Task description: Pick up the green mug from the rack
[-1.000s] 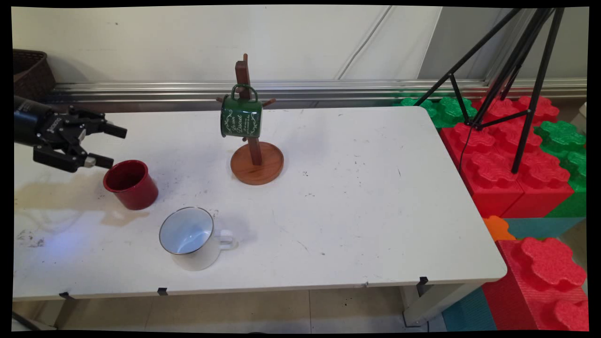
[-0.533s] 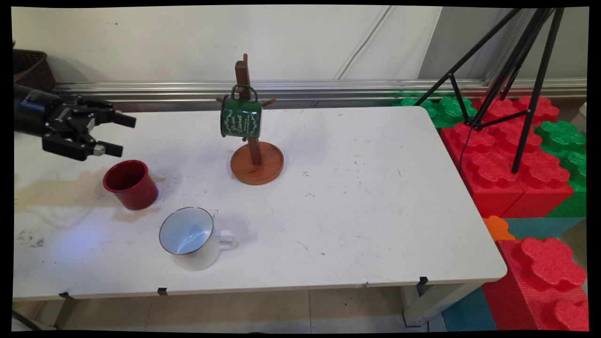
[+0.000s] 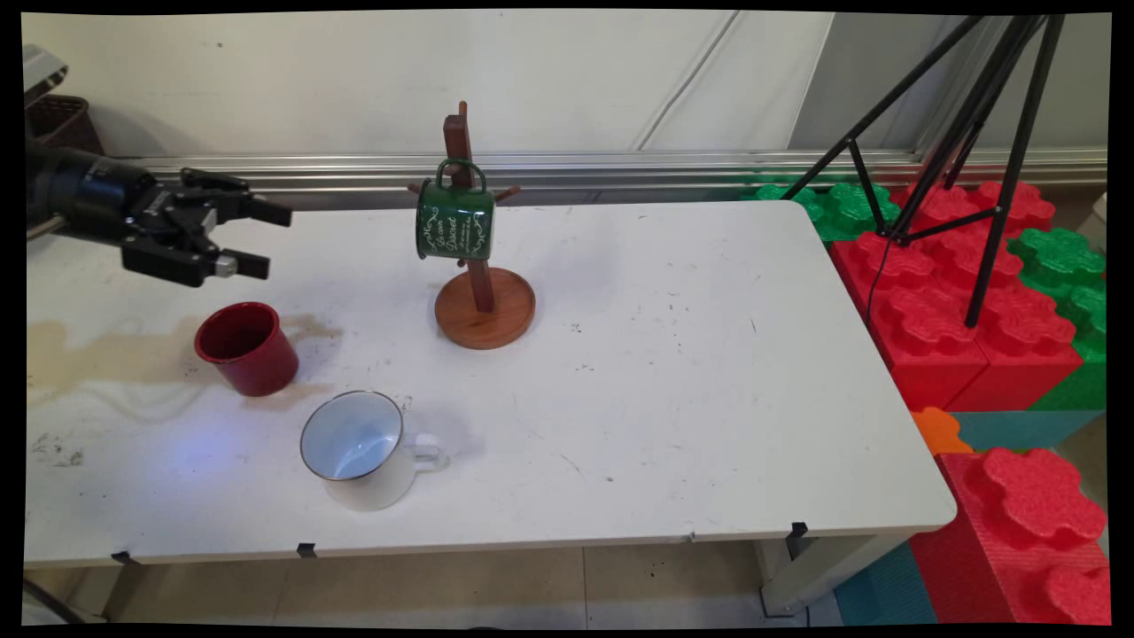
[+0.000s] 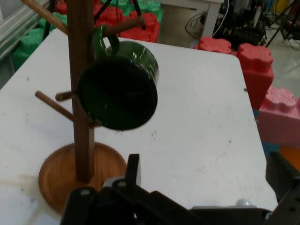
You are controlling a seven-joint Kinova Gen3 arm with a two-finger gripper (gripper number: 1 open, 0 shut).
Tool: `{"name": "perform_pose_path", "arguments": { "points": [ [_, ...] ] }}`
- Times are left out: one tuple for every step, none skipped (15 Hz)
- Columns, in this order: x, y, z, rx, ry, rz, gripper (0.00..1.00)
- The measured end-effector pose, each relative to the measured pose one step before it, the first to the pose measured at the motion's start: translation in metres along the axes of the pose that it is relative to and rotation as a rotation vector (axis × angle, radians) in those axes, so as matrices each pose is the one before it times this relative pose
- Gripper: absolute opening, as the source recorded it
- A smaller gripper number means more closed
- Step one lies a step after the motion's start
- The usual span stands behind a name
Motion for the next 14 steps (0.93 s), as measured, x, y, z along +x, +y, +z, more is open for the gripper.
{"name": "perform_pose_path", "arguments": {
  "points": [
    [0.00166,-0.00113,0.00494,-0.00208,0.00836,-0.00083,1.0],
    [0.00101,-0.0006,0.00348,-0.00228,0.00497,-0.0003,1.0],
    [0.00133,-0.00098,0.00536,-0.00327,0.00615,0.0,1.0],
    [0.00125,-0.00109,0.0067,-0.00462,0.00493,0.00091,1.0],
    [0.00138,-0.00133,0.00688,-0.00475,0.00514,0.0015,1.0],
    [0.00161,-0.00214,0.00874,-0.00546,0.00482,0.00297,1.0],
    [0.00116,-0.00181,0.00674,-0.00378,0.00326,0.00199,1.0],
    [0.00112,-0.00201,0.00672,-0.00249,0.00323,0.00167,1.0],
    [0.00098,-0.00226,0.00708,-0.00183,0.00304,0.00031,1.0],
    [0.00066,-0.00218,0.00619,-0.00108,0.00221,-0.00018,1.0],
    [0.00058,-0.00239,0.00612,-0.00019,0.00265,-0.0005,1.0],
    [0.00022,-0.00168,0.00419,-0.0004,0.00156,-0.00066,1.0],
    [0.00019,-0.00178,0.00422,-0.00051,0.00135,-0.00051,1.0],
    [0.0,-0.00244,0.00601,-0.00095,0.0013,-0.00072,1.0]
  ]
}}
